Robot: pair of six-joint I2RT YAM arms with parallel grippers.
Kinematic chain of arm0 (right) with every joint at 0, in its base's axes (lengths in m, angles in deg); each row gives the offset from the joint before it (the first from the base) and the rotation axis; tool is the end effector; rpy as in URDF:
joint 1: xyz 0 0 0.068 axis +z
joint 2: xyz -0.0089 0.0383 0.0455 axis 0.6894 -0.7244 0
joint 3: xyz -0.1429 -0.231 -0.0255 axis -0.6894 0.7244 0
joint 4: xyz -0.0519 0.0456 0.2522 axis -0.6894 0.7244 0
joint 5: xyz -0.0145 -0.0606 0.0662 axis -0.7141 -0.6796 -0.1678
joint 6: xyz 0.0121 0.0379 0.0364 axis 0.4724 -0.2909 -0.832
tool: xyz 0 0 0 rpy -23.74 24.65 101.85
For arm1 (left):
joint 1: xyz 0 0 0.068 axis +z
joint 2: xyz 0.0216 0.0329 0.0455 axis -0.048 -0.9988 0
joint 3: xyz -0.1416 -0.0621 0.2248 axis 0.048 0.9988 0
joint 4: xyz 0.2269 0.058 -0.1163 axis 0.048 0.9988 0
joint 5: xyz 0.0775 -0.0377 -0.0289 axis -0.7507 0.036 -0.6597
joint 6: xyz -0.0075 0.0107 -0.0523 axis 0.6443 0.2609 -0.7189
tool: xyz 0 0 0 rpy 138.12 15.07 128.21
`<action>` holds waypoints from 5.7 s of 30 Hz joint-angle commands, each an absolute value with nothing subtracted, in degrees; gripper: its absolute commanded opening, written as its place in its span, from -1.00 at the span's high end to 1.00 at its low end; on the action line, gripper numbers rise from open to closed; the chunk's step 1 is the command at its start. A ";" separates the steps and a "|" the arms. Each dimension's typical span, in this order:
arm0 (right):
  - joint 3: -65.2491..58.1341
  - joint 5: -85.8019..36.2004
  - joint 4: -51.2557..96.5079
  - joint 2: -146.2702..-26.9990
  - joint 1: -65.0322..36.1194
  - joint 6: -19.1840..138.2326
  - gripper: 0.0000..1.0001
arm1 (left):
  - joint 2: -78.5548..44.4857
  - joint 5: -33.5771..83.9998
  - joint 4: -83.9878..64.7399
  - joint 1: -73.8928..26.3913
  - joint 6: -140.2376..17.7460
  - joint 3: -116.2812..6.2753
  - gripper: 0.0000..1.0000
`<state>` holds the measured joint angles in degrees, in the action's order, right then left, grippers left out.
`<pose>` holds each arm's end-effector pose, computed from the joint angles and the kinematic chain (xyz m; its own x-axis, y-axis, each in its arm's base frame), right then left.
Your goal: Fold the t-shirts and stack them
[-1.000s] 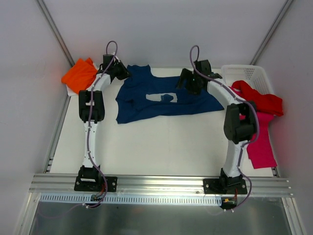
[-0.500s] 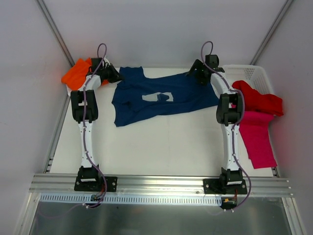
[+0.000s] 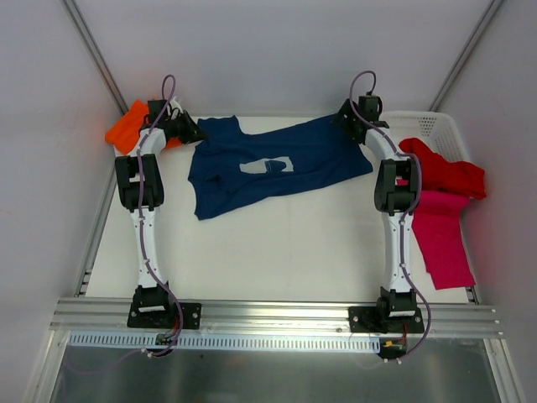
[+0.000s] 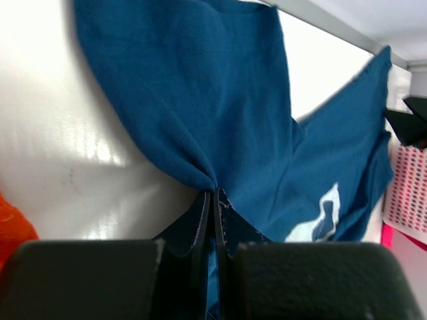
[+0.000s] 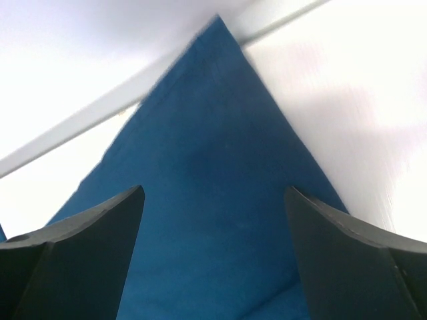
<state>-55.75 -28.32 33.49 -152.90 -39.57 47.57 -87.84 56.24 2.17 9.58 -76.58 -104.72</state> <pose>0.5855 0.0436 0.1742 -0.5284 0.2847 -0.7998 0.0410 0.9496 0.3109 0.5701 0.0455 0.1572 -0.6895 -0.4355 -0.5788 0.1313 0.7107 -0.6911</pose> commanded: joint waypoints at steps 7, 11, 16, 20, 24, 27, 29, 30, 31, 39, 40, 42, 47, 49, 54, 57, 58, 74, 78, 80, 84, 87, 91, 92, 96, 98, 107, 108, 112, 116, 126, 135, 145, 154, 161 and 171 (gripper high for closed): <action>-60.11 -29.37 12.73 -153.82 -39.54 43.94 -0.88 | -87.53 64.05 2.50 9.96 -76.65 -108.95 1.00; -60.54 -28.12 6.47 -153.04 -39.63 39.97 -0.91 | -87.79 65.90 2.41 9.96 -77.53 -109.66 1.00; -59.76 -32.09 6.56 -152.68 -39.54 43.66 -0.97 | -87.53 66.78 2.50 9.69 -78.14 -109.48 1.00; -56.78 -34.72 5.59 -154.43 -40.07 42.26 -0.97 | -87.70 67.05 2.41 9.69 -78.32 -109.57 1.00; -56.42 -38.85 9.28 -156.28 -40.07 40.59 -0.97 | -87.53 67.40 2.41 9.61 -78.67 -109.49 1.00; -56.68 -42.02 13.06 -157.34 -40.15 38.22 -0.97 | -87.70 67.57 2.41 9.52 -78.93 -109.40 1.00; -56.86 -40.79 13.59 -158.04 -40.42 35.94 -0.96 | -87.88 67.49 2.50 9.43 -79.11 -109.48 1.00; -57.73 -40.70 13.85 -158.31 -40.33 35.67 -0.97 | -87.97 67.57 2.41 9.43 -79.28 -109.57 1.00; -58.35 -40.36 14.90 -158.66 -40.33 35.49 -0.97 | -88.14 68.01 2.41 9.43 -79.46 -109.75 1.00; -60.63 -37.10 14.12 -161.29 -40.24 31.98 -0.97 | -88.49 69.07 2.23 8.99 -80.52 -110.01 1.00; -61.60 -36.40 13.95 -161.64 -40.16 31.97 -0.97 | -88.49 69.16 2.15 8.99 -80.60 -110.01 1.00; -63.18 -35.70 13.68 -162.78 -40.07 32.06 -0.97 | -88.41 69.24 2.15 8.99 -80.69 -109.92 1.00; -65.29 -30.97 11.40 -164.90 -39.72 30.48 -0.81 | -88.58 69.42 2.06 8.99 -81.04 -110.01 1.00; -65.38 -29.72 10.69 -165.34 -39.11 29.69 -0.76 | -88.84 69.51 1.80 8.99 -81.13 -110.10 1.00; -65.30 -29.98 11.31 -164.99 -37.17 31.00 -0.76 | -89.11 69.51 1.71 8.99 -81.31 -110.10 1.00; -65.21 -29.98 11.31 -164.72 -36.73 31.71 -0.62 | -89.20 69.68 1.53 8.99 -81.48 -110.19 1.00; -65.03 -29.98 11.31 -164.64 -36.81 31.88 -0.47 | -89.20 69.68 1.53 8.90 -81.48 -110.10 1.00; -62.05 -30.24 10.17 -162.97 -37.17 32.50 0.99 | -89.55 69.95 1.18 8.99 -81.57 -109.92 1.00; -61.26 -30.24 9.90 -162.53 -37.43 32.59 0.99 | -89.55 69.95 1.09 8.99 -81.48 -109.84 1.00; -60.12 -30.24 9.55 -162.00 -37.52 32.68 0.99 | -89.64 69.95 1.09 8.90 -81.66 -109.84 1.00; -54.24 -29.90 6.32 -158.41 -38.22 33.29 0.99 | -89.46 69.69 1.01 8.99 -81.75 -109.84 1.00; -50.45 -29.10 5.68 -154.19 -38.66 34.87 1.00 | -88.41 69.60 0.83 8.73 -81.57 -109.57 1.00; -45.97 -29.54 5.77 -148.04 -39.19 38.65 1.00 | -85.16 68.63 0.74 7.94 -79.82 -109.22 1.00; -45.18 -29.54 5.68 -145.94 -39.45 38.91 0.99 | -83.94 68.46 0.83 7.85 -79.64 -109.13 1.00; -41.75 -28.93 5.86 -141.01 -40.42 39.36 0.99 | -81.47 68.01 0.65 7.50 -79.72 -109.22 1.00; -39.90 -28.58 5.95 -139.16 -40.77 39.71 0.99 | -80.07 67.40 0.65 7.49 -79.64 -108.87 1.00; -32.79 -27.52 7.18 -129.58 -42.00 40.94 0.99 | -74.27 66.17 0.74 6.70 -77.71 -103.87 1.00; -31.99 -27.35 7.26 -128.87 -42.00 40.85 0.99 | -73.56 66.17 0.74 6.62 -77.62 -102.99 1.00; -25.86 -27.26 7.09 -124.05 -42.27 41.11 0.99 | -67.77 65.47 0.83 6.62 -76.13 -96.24 1.00; -19.53 -27.26 6.30 -120.08 -42.61 41.55 0.99 | -61.26 64.16 1.09 6.27 -71.12 -87.62 1.00; -4.06 -29.62 5.42 -109.80 -43.32 43.31 0.99 | -44.12 47.20 1.80 0.38 -60.57 -65.37 1.00; 4.75 -31.74 4.54 -104.61 -45.17 41.29 0.99 | -37.79 41.57 1.97 -3.93 -57.85 -56.23 1.00; 11.08 -35.69 5.59 -103.29 -45.17 41.55 0.99 | -33.13 31.64 1.88 -5.69 -57.22 -45.95 1.00; 13.81 -42.89 10.95 -103.38 -45.25 40.68 0.99 | -28.91 21.98 1.80 -8.05 -57.23 -39.61 1.00; 13.72 -48.61 16.49 -103.38 -45.52 39.62 0.99 | -26.53 10.73 1.88 -11.22 -56.61 -36.36 0.86; 12.84 -52.92 26.50 -104.78 -47.10 34.88 0.98 | -23.81 -7.09 2.59 -16.58 -58.54 -30.65 0.32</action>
